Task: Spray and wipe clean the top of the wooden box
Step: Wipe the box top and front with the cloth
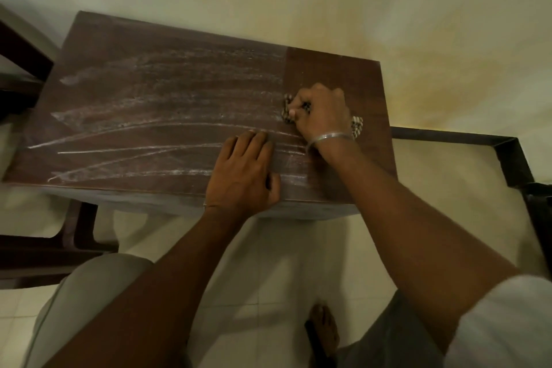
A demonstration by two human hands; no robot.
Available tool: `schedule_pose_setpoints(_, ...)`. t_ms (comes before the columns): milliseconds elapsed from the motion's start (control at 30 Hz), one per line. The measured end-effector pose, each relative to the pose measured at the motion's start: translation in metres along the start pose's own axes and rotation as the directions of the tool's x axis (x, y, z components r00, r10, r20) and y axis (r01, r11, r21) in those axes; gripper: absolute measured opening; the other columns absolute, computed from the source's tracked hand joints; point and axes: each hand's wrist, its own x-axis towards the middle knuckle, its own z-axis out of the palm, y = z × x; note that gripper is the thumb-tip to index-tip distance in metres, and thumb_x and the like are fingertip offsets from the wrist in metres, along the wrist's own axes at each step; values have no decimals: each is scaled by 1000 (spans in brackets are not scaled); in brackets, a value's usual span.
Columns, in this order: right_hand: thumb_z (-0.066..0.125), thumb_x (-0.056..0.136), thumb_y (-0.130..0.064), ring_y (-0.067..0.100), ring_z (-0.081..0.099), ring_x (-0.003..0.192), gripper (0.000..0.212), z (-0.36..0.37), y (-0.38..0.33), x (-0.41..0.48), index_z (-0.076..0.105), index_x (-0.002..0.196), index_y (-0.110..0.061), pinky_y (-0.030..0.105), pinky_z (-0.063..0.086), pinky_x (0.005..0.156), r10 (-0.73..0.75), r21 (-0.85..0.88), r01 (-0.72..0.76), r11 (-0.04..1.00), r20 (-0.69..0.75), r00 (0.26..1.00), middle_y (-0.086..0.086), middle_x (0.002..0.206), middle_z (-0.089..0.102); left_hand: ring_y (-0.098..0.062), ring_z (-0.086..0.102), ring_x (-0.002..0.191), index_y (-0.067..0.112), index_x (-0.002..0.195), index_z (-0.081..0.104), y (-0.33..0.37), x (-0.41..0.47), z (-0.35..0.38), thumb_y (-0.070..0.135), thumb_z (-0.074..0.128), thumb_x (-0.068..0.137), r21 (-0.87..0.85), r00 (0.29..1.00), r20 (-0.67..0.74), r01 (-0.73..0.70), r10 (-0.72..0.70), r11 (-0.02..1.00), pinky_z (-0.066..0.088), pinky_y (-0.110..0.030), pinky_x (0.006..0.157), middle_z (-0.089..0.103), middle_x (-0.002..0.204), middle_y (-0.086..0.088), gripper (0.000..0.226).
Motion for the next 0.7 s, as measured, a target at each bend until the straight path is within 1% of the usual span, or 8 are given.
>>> schedule_pose_setpoints(67, 70, 85, -27, 23, 46, 97, 6, 3, 1, -15, 70, 82, -31, 39, 44, 77, -9, -14, 9, 1000, -39, 999, -9, 99, 60, -35, 57, 122, 2, 123, 64, 0, 0, 0, 36, 43, 83, -6, 1000, 0, 1, -1, 1000, 43, -50, 106, 63, 131, -17, 56)
schedule_pose_setpoints(133, 70, 85, -27, 22, 46, 97, 7, 3, 0, -15, 70, 81, -32, 40, 45, 79, 4, -9, -5, 1000, -46, 999, -9, 98, 61, -35, 57, 123, 2, 124, 64, 0, 0, 0, 36, 43, 83, -14, 1000, 3, 4, -4, 1000, 43, -50, 106, 63, 131, -17, 56)
schedule_pose_setpoints(200, 69, 85, -27, 22, 45, 99, 8, -2, -2, -4, 69, 80, -32, 43, 45, 84, 23, 5, -23, 1000, -19, 1000, -8, 100, 60, -35, 56, 123, 2, 124, 63, -1, 1, 1, 36, 44, 84, -14, 1000, -2, 2, -2, 1000, 43, -51, 106, 63, 131, -18, 56)
schedule_pose_setpoints(267, 68, 86, -28, 28, 46, 107, 6, -10, -6, 11, 69, 82, -31, 46, 45, 90, 52, 7, -52, 999, 22, 998, -6, 106, 60, -35, 56, 123, 2, 124, 63, -1, 1, 2, 36, 44, 84, -13, 1000, -3, -1, 1, 1000, 43, -51, 106, 63, 130, -18, 56)
schedule_pose_setpoints(333, 67, 87, -28, 31, 45, 112, 3, -13, -10, 19, 69, 85, -29, 46, 44, 92, 73, -15, -72, 997, 65, 995, -4, 110, 60, -35, 56, 123, 2, 124, 63, -1, 1, 2, 36, 43, 83, -9, 1000, 2, -7, 7, 1000, 44, -51, 106, 63, 130, -18, 57)
schedule_pose_setpoints(467, 66, 87, -29, 29, 45, 106, 9, -8, -8, -6, 63, 80, -32, 43, 42, 86, 52, -17, -51, 999, 56, 997, -7, 103, 56, -37, 57, 122, 1, 122, 64, -1, 0, 0, 36, 41, 83, 1, 1000, 16, -17, 17, 1000, 45, -51, 105, 63, 129, -18, 58)
schedule_pose_setpoints(567, 66, 87, -26, 26, 44, 100, 8, -2, -1, -39, 64, 82, -32, 40, 42, 78, -3, -44, 3, 999, 13, 1000, -8, 102, 56, -37, 57, 120, 0, 121, 64, -2, 0, 0, 36, 40, 82, 3, 1000, 13, -23, 23, 1000, 45, -51, 104, 64, 128, -19, 58)
schedule_pose_setpoints(700, 68, 85, -28, 26, 46, 102, 8, -3, -1, -42, 66, 80, -33, 41, 45, 81, 2, -32, -1, 999, 23, 1000, -9, 102, 58, -37, 56, 119, 1, 123, 62, -2, 1, 0, 38, 40, 82, 17, 999, 42, -32, 31, 999, 44, -51, 104, 62, 129, -19, 59)
